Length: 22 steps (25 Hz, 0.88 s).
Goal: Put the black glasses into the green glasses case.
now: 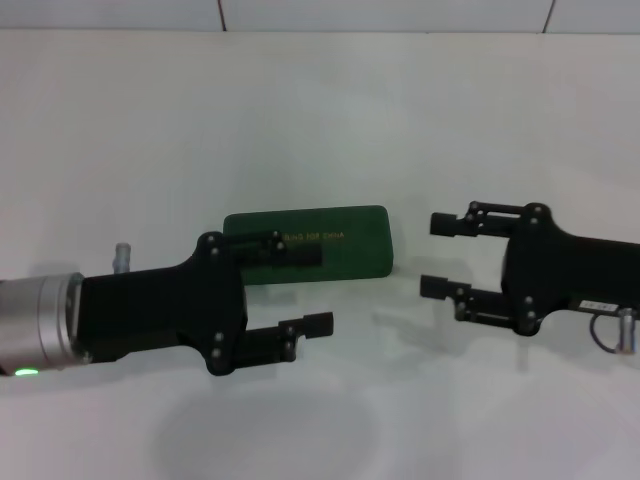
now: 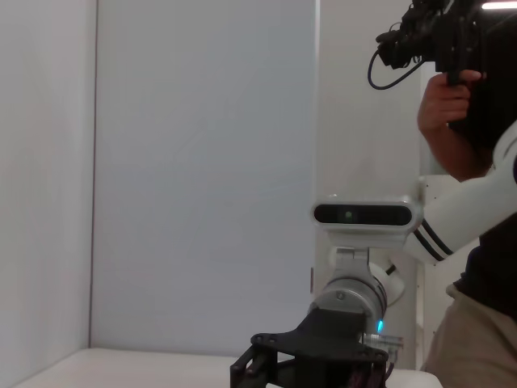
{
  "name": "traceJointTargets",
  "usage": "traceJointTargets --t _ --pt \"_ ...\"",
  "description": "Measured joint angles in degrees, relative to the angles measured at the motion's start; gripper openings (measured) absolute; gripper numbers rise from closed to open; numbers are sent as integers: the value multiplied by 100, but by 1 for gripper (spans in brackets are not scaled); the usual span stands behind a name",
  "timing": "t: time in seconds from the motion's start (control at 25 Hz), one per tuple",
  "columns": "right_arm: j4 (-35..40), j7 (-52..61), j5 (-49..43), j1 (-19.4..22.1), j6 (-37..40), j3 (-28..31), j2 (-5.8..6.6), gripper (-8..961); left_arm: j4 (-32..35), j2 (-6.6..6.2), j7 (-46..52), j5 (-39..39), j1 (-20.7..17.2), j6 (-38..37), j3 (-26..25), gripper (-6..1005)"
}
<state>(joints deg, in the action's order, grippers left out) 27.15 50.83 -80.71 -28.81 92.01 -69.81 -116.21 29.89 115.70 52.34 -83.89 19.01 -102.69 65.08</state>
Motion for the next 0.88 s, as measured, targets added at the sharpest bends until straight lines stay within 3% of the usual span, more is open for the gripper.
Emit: traceJointTargets --t 0.52,0.88 --pt "-309 -483 382 -81 -138 -235 2 585 -53 -50 -62 -136 22 20 -38 638" --pt "-625 -691 650 -160 -285 -246 2 585 -49 -6 -183 -131 43 30 -33 638"
